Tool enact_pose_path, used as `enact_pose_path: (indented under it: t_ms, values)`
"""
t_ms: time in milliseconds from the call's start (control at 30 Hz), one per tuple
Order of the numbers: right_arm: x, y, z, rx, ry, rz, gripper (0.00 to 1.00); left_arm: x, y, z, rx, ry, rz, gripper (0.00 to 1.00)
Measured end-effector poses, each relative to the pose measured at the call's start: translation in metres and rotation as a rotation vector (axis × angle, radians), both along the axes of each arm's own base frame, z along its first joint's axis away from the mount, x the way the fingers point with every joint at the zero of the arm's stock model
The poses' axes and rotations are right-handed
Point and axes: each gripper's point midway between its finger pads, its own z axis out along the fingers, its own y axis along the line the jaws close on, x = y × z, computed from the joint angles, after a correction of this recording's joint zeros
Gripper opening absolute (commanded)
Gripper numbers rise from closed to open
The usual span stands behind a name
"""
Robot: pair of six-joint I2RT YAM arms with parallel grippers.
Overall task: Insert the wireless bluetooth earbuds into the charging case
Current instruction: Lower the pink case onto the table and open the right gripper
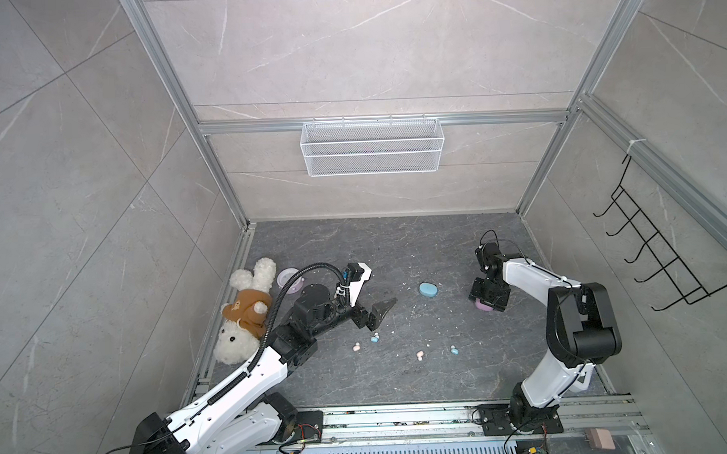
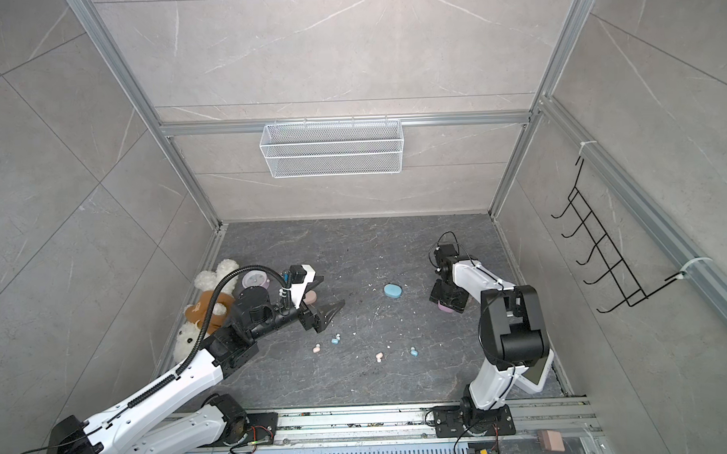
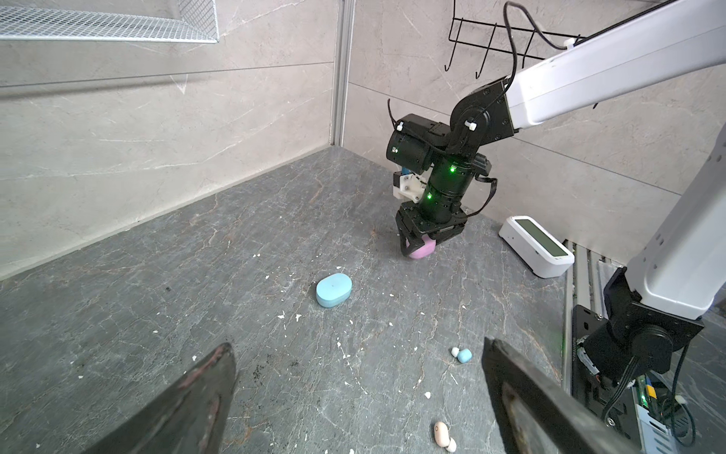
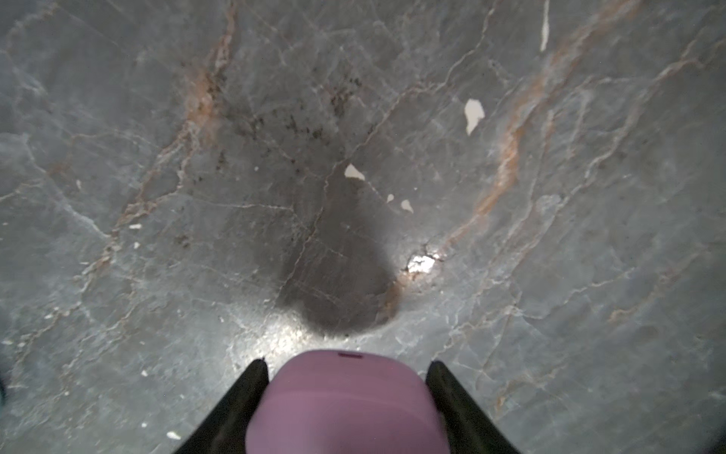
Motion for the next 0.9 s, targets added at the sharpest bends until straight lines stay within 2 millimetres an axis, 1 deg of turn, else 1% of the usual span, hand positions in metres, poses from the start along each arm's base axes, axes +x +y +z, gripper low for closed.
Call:
enact_pose_path:
  t_ms: [33,167,233,333,400,533,633,700,767,833,900]
  values:
    - [0.000,0.000,-0.002,0.000,0.002,0.000,0.48,0.001,0.000,0.000,0.000,0.000,0.004,1.00]
    - [-0.004,0.000,-0.012,-0.001,0.021,0.000,0.55,0.001,0.001,0.000,0.002,-0.001,0.011,1.00]
    - [-0.007,0.000,-0.016,0.002,0.031,-0.001,0.61,0.001,0.002,0.000,0.003,0.000,0.012,1.00]
    - [-0.007,0.000,-0.016,0.002,0.031,-0.007,0.76,-0.001,0.004,0.002,-0.001,-0.004,0.013,1.00]
    - [-0.008,-0.001,-0.016,0.003,0.034,-0.011,0.81,-0.002,0.005,0.004,-0.003,-0.007,0.013,1.00]
    - [-0.012,0.000,-0.012,0.014,0.055,-0.016,0.85,-0.002,0.006,0.004,-0.003,-0.007,0.015,1.00]
    - [-0.011,0.006,0.002,0.042,0.044,-0.023,0.85,-0.003,0.006,0.001,0.005,0.002,0.017,1.00]
    - [-0.007,0.015,0.017,0.068,0.013,-0.020,0.87,-0.002,0.007,-0.001,0.009,0.011,0.021,1.00]
    - [0.005,0.032,0.037,0.092,-0.038,0.012,0.88,-0.002,0.007,-0.001,0.004,0.022,0.024,1.00]
    - [0.019,0.055,0.056,0.113,-0.088,0.066,0.89,-0.002,0.007,-0.002,-0.001,0.034,0.027,1.00]
    - [0.032,0.085,0.072,0.143,-0.130,0.121,0.89,-0.004,0.009,-0.007,-0.004,0.051,0.030,1.00]
